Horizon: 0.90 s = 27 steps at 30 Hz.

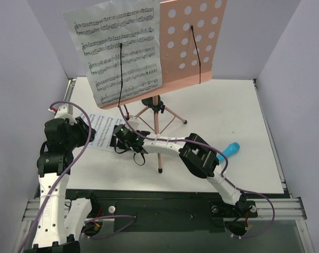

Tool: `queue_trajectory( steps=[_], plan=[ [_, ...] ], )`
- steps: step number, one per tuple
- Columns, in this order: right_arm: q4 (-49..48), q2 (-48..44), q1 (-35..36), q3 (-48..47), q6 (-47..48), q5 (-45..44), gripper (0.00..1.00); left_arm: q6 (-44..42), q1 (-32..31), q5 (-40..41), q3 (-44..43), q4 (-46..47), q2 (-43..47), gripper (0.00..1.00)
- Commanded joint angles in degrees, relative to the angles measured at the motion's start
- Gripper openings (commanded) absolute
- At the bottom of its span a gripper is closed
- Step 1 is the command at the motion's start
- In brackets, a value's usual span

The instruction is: Set up the instrument practice props

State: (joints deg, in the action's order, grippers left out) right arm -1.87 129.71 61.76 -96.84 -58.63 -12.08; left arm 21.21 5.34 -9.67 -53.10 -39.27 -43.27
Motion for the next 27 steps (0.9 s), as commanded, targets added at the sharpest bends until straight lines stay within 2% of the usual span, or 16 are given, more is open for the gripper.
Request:
queue_trajectory(
  steps=[1, 9, 13, 18, 19, 21, 27],
  plan=[
    [5.3, 3.8, -1.4, -5.5, -5.1, -0.2, 0.70, 0.1, -0.3, -0.4, -0.6, 3.4, 0.2, 0.44],
    [7.1, 12.1, -2.0, -15.7, -4.0, 3.7, 0.68, 0.1, -0.5, 0.1, -1.0, 3.6, -0.6, 0.43],
    [4.8, 14.2, -2.9, -16.1, -3.5, 6.5, 0.67, 0.1, -0.6, 0.3, -1.2, 3.5, -0.6, 0.43],
    [-0.3, 17.1, -5.1, -16.8, -2.9, 16.0, 0.63, 0.1, -0.7, 0.4, -1.4, 3.3, -0.7, 0.43],
    [-0.8, 18.1, -5.4, -17.8, -2.5, 17.1, 0.57, 0.1, -0.7, 0.3, -1.5, 3.4, -0.7, 0.43],
    [-1.0, 19.7, -6.2, -19.5, -2.0, 20.2, 0.52, 0.1, -0.6, 0.3, -1.5, 3.3, -0.6, 0.43],
    [-4.4, 19.5, -7.0, -19.5, 1.4, 27.0, 0.51, -0.6, -0.7, 1.2, -1.1, 3.3, -0.3, 0.43]
  ],
)
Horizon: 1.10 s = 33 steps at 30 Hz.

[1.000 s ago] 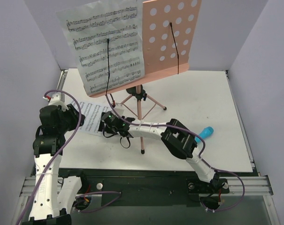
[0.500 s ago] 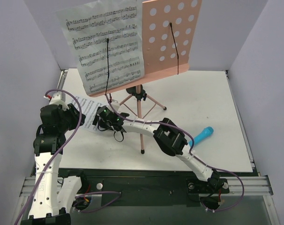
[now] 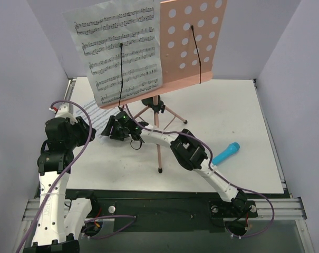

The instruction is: Set up the instrument practice props

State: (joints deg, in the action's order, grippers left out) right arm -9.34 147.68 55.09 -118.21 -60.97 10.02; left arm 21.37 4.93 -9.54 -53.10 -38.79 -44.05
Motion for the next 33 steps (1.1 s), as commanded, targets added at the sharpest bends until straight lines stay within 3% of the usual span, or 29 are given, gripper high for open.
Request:
queue_trajectory(
  steps=[1, 4, 9, 15, 20, 26, 33],
  plan=[
    [0.9, 0.6, -0.2, 4.7, 5.2, 5.5, 0.51, -0.7, -0.3, 1.3, -1.0, 2.8, 0.5, 0.43],
    [-3.2, -7.9, 0.8, 12.6, 8.8, 5.1, 0.51, -0.7, -0.1, 2.1, 0.2, 3.6, 0.5, 0.43],
    [-10.5, -24.9, 4.0, 31.3, 20.4, -3.2, 0.52, 0.5, 0.8, 2.2, 0.7, 7.0, -1.5, 0.43],
    [-10.2, -35.7, 9.4, 39.0, 29.1, -9.8, 0.52, 3.2, 1.1, 1.2, 1.9, 13.0, -6.0, 0.41],
    [-11.6, -45.6, 14.4, 48.8, 32.6, -19.8, 0.52, 6.3, 1.0, -4.9, 5.2, 22.9, -11.9, 0.33],
    [-10.9, -64.5, 18.1, 66.2, 35.1, -31.4, 0.60, 5.7, -1.8, -3.9, 5.5, 25.9, -16.3, 0.34],
    [-9.3, -86.4, 18.3, 77.6, 44.5, -44.0, 0.66, 6.5, -4.4, -4.3, 6.1, 30.3, -19.5, 0.35]
  ],
)
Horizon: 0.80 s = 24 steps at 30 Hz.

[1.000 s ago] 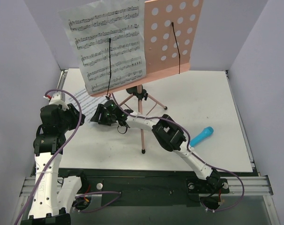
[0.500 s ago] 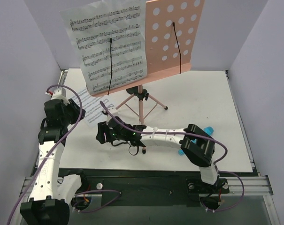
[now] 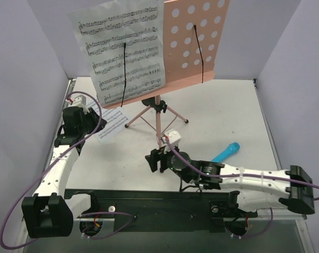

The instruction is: Set up the instrument practice props

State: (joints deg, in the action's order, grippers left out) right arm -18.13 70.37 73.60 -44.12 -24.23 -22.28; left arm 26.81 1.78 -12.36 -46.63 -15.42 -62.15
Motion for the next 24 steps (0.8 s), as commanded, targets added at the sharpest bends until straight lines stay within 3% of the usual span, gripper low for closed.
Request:
queue_trajectory(
  steps=[1, 3, 9, 15, 24],
  plan=[
    [-0.4, -12.2, -1.1, 5.2, 8.4, -12.6, 0.68, 1.2, -3.4, -1.6, -0.2, 7.5, -1.6, 0.35],
    [1.0, -16.4, -7.2, 6.8, 8.3, -11.3, 0.68, 1.6, -5.5, -2.0, 0.6, 9.7, -1.5, 0.35],
    [-2.8, -21.8, -21.8, 11.4, 6.6, 6.6, 0.68, 2.0, -11.5, -1.4, 2.2, 14.5, -3.0, 0.36],
    [-11.8, -16.3, -24.9, 11.6, 7.8, 19.5, 0.66, 3.5, -13.9, -2.1, 3.3, 19.7, -5.1, 0.36],
    [-20.1, -4.6, -25.0, 8.1, 7.0, 23.4, 0.63, 3.1, -16.3, -1.1, 1.3, 23.2, -9.4, 0.36]
  ],
)
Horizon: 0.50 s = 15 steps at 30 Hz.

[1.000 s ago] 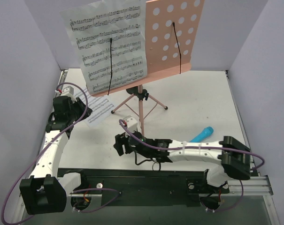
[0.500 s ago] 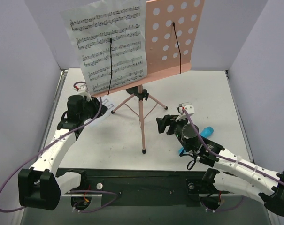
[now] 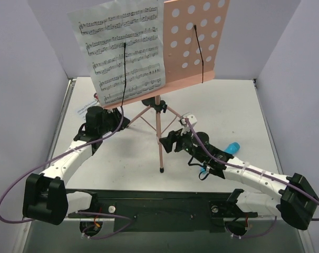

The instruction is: Set up the instrument practice props

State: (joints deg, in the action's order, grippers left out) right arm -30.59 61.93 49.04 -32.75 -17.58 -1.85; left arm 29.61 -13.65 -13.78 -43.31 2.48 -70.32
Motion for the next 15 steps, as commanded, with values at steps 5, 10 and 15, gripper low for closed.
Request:
queue_trajectory(
  steps=[5, 10, 15],
  plan=[
    [-12.3, 9.9, -0.4, -4.9, 0.3, 2.0, 0.62, 0.7, -1.5, 2.0, -4.1, 7.2, -3.9, 0.36],
    [-15.6, 14.4, -0.5, -5.9, 0.0, -0.5, 0.54, 0.7, -1.7, 4.8, -7.0, 7.5, -6.7, 0.36],
    [-15.8, 15.8, -0.5, -6.1, 0.0, -1.4, 0.38, 0.5, -1.8, 5.6, -8.6, 8.6, -9.2, 0.36]
  ],
)
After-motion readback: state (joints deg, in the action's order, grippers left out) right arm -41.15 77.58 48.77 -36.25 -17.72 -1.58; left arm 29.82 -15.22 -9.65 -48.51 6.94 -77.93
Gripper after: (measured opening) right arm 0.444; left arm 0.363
